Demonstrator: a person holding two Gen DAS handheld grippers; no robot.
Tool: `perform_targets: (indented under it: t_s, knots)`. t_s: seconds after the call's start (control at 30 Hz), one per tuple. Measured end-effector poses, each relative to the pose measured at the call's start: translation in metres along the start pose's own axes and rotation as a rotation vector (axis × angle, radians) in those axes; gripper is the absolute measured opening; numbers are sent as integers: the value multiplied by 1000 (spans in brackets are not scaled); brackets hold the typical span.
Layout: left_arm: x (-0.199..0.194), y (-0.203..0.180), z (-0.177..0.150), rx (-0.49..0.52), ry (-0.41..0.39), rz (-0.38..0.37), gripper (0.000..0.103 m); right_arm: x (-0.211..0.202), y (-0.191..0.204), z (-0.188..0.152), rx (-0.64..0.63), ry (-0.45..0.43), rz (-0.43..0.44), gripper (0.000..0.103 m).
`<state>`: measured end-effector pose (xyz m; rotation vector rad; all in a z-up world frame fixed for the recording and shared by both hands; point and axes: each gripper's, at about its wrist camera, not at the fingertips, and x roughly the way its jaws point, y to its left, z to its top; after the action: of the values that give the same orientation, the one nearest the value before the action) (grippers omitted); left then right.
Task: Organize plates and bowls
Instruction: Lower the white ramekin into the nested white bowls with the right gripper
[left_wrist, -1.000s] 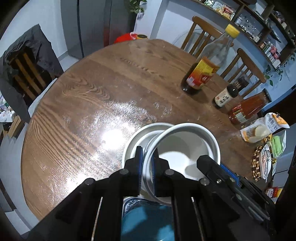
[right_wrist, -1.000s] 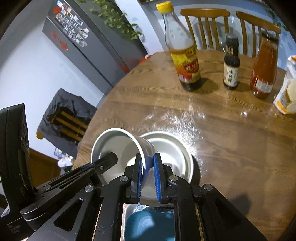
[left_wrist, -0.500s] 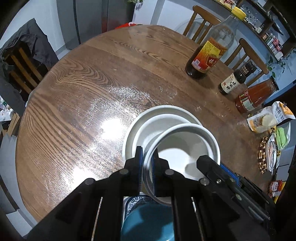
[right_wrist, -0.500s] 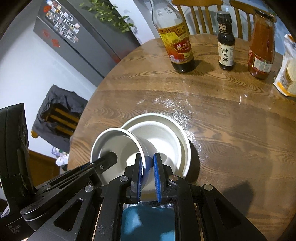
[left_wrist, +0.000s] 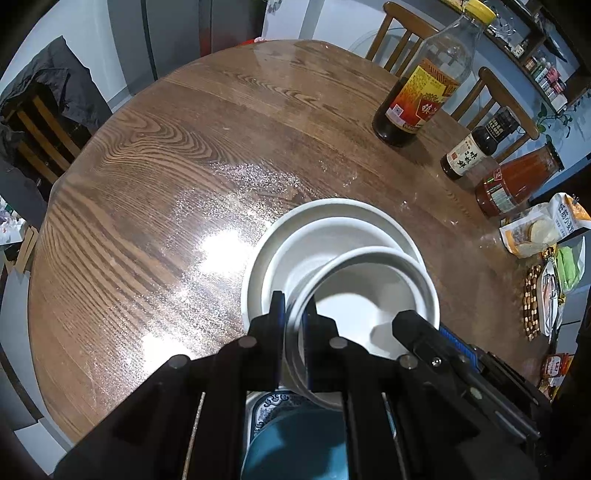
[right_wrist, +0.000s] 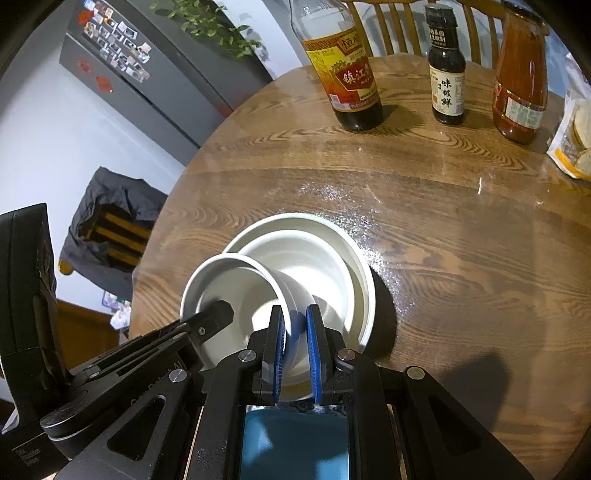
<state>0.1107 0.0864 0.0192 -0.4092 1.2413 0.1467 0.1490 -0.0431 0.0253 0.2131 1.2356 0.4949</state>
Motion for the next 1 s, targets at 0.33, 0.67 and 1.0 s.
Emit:
perform_targets:
  t_s: [0.33, 0.67, 1.0]
  knots:
    - [5, 0, 0, -1, 12, 0, 8, 4, -3, 0, 2, 11, -6, 14]
    - [9, 2, 0, 1, 20, -5, 9, 7, -4, 0, 4, 19, -12, 14]
    - [17, 0, 0, -4, 37, -4, 9, 13, -6, 0, 12, 32, -18, 14]
